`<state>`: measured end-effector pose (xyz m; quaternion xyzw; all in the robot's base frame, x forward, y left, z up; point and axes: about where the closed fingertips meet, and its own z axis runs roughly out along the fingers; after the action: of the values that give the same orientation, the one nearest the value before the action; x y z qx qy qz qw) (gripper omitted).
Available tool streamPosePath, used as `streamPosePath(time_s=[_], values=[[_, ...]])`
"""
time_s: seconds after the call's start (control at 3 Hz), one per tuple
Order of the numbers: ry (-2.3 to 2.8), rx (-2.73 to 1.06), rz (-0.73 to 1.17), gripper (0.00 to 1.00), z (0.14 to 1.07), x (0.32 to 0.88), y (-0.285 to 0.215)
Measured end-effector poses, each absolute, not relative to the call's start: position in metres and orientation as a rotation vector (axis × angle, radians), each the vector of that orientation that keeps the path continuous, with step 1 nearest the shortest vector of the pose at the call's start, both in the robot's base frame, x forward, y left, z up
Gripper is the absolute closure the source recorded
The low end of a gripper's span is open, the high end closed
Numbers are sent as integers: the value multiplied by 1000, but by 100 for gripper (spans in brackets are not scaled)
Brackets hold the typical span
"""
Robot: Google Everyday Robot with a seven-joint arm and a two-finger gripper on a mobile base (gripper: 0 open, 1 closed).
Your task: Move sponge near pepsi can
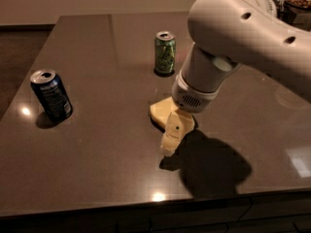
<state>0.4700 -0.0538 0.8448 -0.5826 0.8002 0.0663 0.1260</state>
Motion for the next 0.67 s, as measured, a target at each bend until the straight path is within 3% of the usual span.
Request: streamPosePath(time_s=[0.33, 0.67], values=[[2348, -1713, 172, 16, 837, 471, -45], [2346, -1719, 144, 39, 838, 474, -38]])
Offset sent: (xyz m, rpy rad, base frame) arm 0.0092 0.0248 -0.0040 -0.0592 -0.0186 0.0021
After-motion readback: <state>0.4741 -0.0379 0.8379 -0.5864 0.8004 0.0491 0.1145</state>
